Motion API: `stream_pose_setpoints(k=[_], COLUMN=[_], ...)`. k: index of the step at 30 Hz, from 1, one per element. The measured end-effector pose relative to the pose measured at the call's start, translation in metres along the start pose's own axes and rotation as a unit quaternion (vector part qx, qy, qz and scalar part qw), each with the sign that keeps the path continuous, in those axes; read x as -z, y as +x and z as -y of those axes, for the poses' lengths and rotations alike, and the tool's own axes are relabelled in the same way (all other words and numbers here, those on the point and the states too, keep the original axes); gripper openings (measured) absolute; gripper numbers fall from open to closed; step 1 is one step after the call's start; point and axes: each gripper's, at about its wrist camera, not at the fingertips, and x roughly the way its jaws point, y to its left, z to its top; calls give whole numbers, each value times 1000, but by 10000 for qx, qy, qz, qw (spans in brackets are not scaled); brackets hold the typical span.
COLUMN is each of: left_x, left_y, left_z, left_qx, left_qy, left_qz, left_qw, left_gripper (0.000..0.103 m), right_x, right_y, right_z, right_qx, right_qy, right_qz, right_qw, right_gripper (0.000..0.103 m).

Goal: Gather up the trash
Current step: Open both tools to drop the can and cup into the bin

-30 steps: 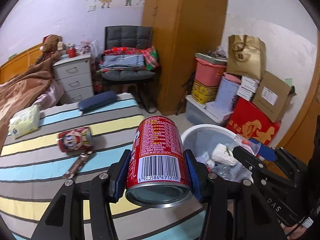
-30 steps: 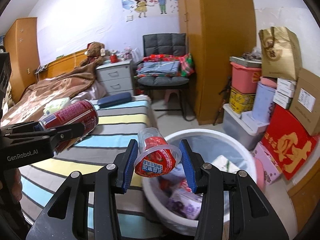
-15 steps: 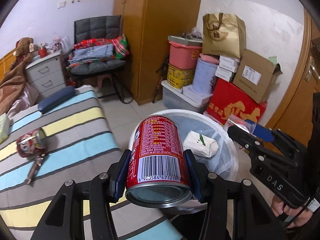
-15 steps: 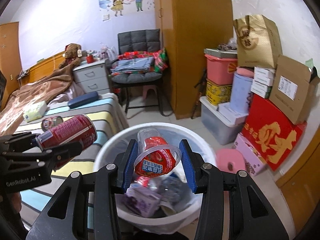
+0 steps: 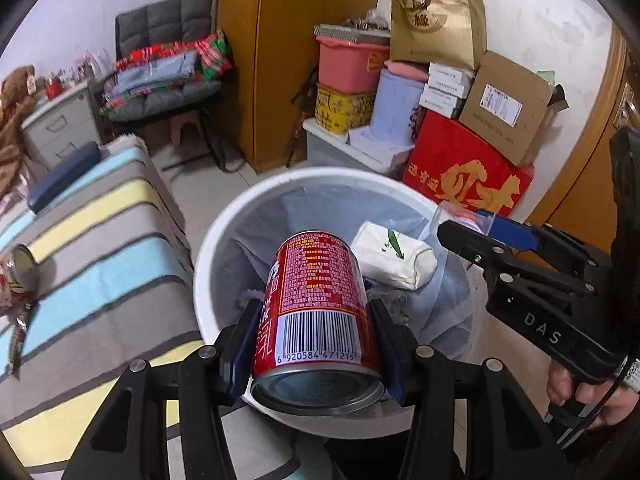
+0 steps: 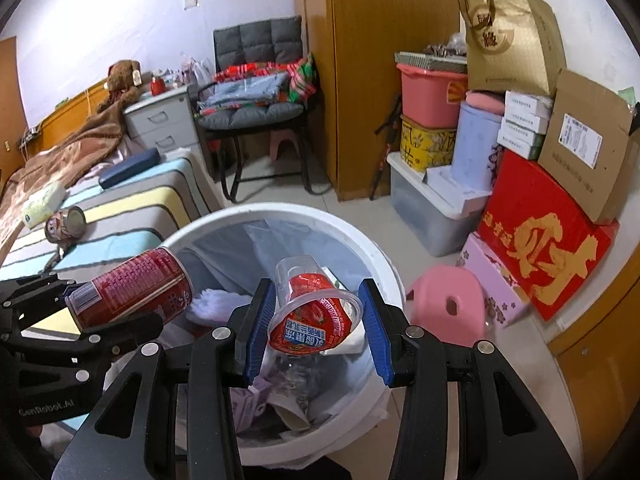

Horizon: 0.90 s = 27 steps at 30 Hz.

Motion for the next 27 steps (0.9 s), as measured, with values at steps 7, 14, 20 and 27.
stream_pose_setpoints(k=[7,14,20,27], left_x=[-3,-2,0,4], left_y=[1,-12,-29,-52], left_z=[-1,-9,-15,-33], left_qx=[-29,31,10,-140], left_qy=[10,-136,-168,-284], left_qz=[71,207,387,579], left_qw=[10000,9997,9991,9978], left_gripper=[65,65,65,65], right_x=[0,-6,-8,-11], right_y=[-1,-7,-14,-23], right_z=[1,1,-8,-19], right_qx=[119,133,118,82], right_qy=[-46,15,-42,-107], right_qz=[6,193,312,477], right_qw=[9999,9997,9994,9988], right_gripper=[57,59,59,59])
